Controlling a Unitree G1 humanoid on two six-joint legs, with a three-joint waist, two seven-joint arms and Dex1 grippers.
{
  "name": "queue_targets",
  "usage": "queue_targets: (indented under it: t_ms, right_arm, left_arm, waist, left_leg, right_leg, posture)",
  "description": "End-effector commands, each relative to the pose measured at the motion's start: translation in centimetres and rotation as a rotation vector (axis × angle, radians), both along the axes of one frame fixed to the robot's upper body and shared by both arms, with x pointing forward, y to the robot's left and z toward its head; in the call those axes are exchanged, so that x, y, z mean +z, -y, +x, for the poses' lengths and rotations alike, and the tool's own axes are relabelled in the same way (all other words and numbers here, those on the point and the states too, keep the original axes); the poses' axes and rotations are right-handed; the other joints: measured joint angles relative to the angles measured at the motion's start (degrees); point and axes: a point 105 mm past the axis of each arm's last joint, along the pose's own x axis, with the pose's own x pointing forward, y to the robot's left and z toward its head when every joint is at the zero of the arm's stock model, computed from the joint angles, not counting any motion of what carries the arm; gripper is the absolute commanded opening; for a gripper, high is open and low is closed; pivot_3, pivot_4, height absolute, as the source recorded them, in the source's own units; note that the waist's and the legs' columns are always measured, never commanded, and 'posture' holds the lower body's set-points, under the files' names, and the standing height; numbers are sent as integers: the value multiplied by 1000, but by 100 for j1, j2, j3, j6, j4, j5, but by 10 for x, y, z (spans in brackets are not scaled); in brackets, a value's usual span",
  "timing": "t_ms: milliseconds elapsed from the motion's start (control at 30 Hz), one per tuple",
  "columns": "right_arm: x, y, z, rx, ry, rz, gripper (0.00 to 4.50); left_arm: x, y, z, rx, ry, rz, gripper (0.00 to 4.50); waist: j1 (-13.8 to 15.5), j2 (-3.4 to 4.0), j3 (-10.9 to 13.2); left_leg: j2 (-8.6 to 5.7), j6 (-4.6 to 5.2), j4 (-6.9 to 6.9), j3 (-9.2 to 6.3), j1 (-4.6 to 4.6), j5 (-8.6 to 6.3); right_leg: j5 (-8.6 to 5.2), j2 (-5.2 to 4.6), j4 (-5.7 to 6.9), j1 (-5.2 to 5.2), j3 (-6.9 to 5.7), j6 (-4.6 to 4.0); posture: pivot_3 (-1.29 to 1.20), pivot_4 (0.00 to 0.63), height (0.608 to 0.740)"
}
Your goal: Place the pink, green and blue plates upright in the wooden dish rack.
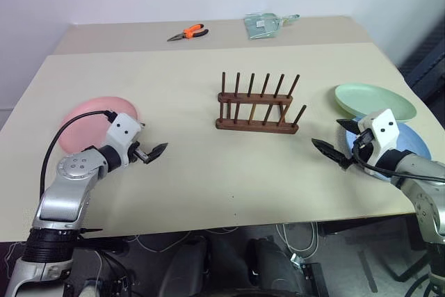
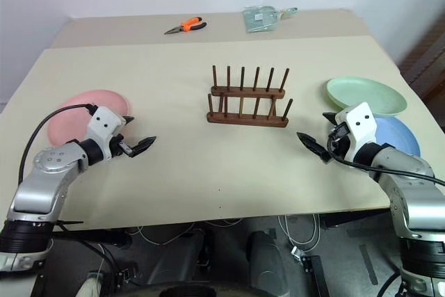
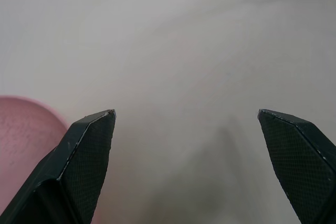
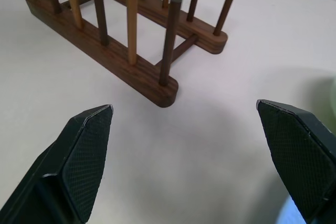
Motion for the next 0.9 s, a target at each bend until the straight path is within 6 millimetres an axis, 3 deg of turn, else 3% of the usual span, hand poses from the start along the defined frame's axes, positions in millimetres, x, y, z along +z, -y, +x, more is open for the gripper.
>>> queue_targets:
  t_ms: [33,400,600,700,900]
  right_arm:
    - [10,-3,3,7,52,-17,4500]
    - [4,-25,-1,99,0,8,4500]
    - [-3,-35,-7,67,26,-9,4500]
    - [-6,-40,-14,37,39,-6,4500]
    - [-7,-38,-33,-35,51,0,4500]
  left_arm:
    - [8,8,-1,-24,33,3,4456]
    - [6,35,10,-129,17,-35,4456]
    - [-15,75,26,-353,-62,39,4456]
    - [-22,100,44,-428,-79,39,4456]
    - [-21,152,74,-505,-100,3,4456]
  waist:
    - [1,0,0]
    - [10,0,0]
    - [32,-1,0]
    - [52,-2,1]
    - [168,-5,0]
  left_leg:
    - [0,0,0,0,0,0]
    - [0,1,2,0,0,0]
    - [-2,1,4,0,0,1]
    - [-4,3,7,0,-2,1]
    - [-7,13,24,-1,-14,-4]
  right_leg:
    - [0,0,0,0,0,0]
    - [0,0,0,2,-2,0]
    - [1,2,1,4,-5,1]
    - [1,2,-2,3,-5,2]
    - [3,5,-4,2,-10,7]
  posture:
    - [0,150,719]
    - [0,150,719]
    - [0,150,719]
    - [0,150,719]
    - [0,150,719]
